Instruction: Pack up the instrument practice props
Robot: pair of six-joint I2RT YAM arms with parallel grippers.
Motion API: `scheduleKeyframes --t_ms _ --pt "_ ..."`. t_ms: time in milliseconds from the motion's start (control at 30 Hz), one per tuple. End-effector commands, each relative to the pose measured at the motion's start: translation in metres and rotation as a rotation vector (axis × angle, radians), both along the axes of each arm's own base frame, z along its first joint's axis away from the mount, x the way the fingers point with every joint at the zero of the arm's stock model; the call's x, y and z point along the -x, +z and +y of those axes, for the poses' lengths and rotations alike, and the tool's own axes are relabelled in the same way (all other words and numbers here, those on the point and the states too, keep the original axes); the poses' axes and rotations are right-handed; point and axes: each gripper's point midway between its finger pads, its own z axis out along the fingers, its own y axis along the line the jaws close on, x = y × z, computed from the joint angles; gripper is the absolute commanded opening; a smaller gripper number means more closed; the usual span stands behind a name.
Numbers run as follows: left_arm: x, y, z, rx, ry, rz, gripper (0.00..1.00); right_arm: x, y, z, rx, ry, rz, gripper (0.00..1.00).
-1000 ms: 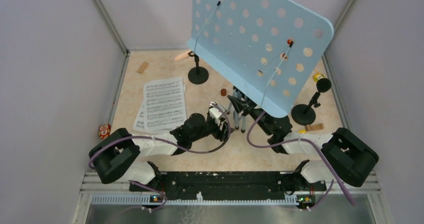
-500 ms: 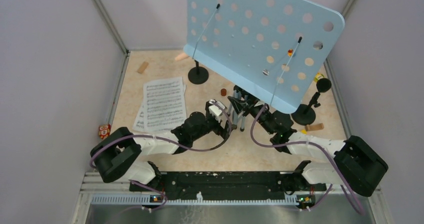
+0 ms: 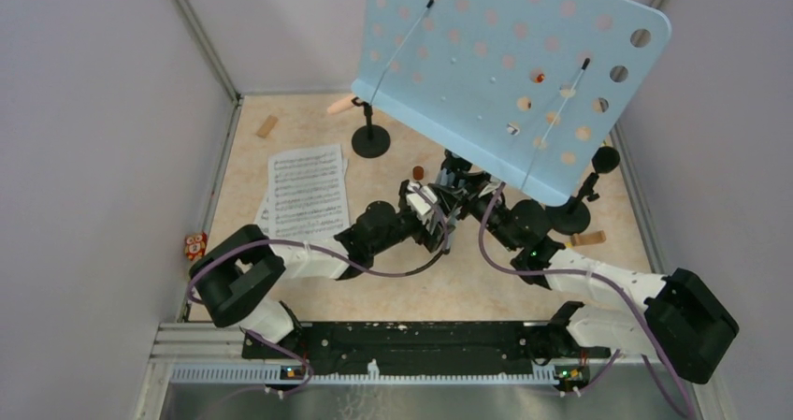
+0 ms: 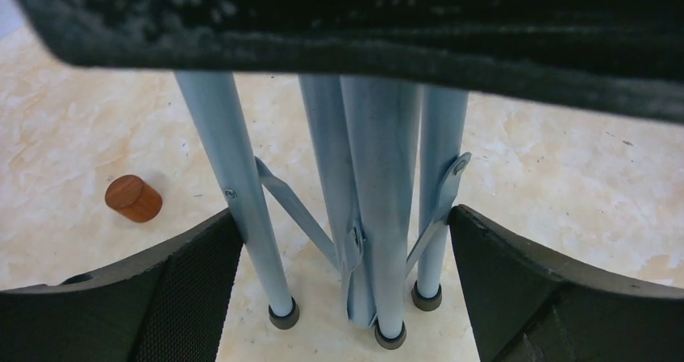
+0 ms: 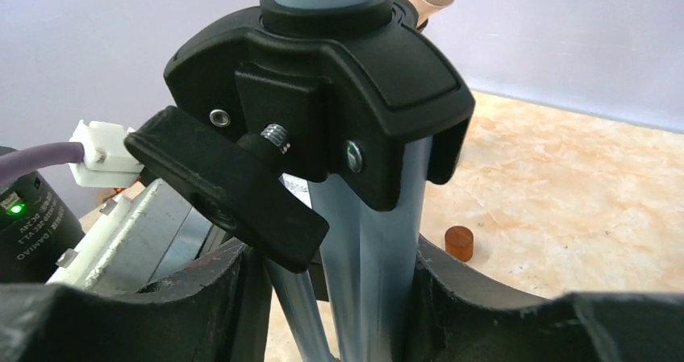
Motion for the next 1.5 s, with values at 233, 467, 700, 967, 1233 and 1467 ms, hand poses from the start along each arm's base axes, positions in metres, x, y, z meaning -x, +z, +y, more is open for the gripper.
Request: scheduleKeyframes --t_ms 233,467,700,967,1233,1467 --pt "-0.022 0.029 -0.026 0.103 0.006 -0.075 0.83 0.048 0.077 0.02 -0.205 0.223 -0.069 0.0" --pt "-0.017 0.021 -0.037 0.102 -0.039 -0.031 0.46 0.057 0.082 0.023 -0.23 0.25 -0.055 0.0" --pt "-0.007 0.006 -0.041 0.092 -0.086 0.036 0.37 0.059 0.081 0.026 -0.24 0.251 -0.03 0.0" --pt "-0.015 -0.001 -0.042 0.106 -0.043 0.046 0.93 0.065 0.082 0.029 -0.246 0.261 -0.023 0.0" --pt "0.002 -0.022 -0.043 0.095 -0.091 0.155 0.09 0.055 0.083 0.022 -0.224 0.188 -0.02 0.0" --pt "0.014 -0.02 -0.011 0.079 0.038 0.32 0.0 0.004 0.062 0.005 -0.114 -0.097 0.163 0.0"
